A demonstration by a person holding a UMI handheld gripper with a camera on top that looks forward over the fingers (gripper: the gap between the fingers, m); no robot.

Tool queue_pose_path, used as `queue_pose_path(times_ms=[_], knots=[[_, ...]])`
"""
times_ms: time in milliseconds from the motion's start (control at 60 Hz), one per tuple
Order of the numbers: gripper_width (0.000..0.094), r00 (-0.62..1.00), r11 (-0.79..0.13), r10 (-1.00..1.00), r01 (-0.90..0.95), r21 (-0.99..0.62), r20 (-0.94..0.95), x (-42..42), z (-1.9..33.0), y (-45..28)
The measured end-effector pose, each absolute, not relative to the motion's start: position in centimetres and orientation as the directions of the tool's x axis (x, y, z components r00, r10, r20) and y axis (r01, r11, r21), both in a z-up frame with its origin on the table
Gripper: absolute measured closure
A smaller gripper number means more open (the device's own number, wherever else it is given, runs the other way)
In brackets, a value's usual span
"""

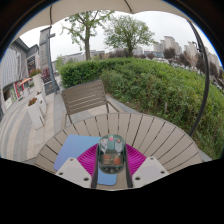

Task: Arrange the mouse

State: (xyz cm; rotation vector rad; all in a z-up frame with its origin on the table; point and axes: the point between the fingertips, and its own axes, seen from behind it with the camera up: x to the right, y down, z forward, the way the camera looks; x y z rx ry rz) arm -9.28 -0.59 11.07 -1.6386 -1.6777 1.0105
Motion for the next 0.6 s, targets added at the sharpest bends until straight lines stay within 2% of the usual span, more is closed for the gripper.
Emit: queue_pose_path(times_ms=[167,233,300,383,400,467,517,600], knots=[[0.0525,-0.102,-0.008,0.991,0.629,-0.778,-0.092,-12.8,3.9,-8.7],[0.0522,-0.097,0.041,0.995,0.657,-0.753,-0.03,-13.0,0.7,-9.5],[0.0494,-0.074,0.04,0.997,0.677,-0.735,-0.014,-12.6,-1.3,-10.1],[0.0439,-0.032,0.001,0.999,0.667,-0.745,-0.027,-12.6,-1.1,-10.1],[0.0395,-0.027,-0.004,0.999,0.672,-0.741,-0.03,-12.5,-1.1,-10.1],[0.0066,-0.009,-0.017,0.999,0.68,-0.733,-0.032,-11.5,0.0,-9.6],[0.0109,-0.011,-0.023,0.999,0.682,-0.731,-0.042,-10.4,1.6,-9.4],[0.0084,0.019,-0.059,0.998,0.707,-0.705,-0.064,-6.9,5.0,-8.8]])
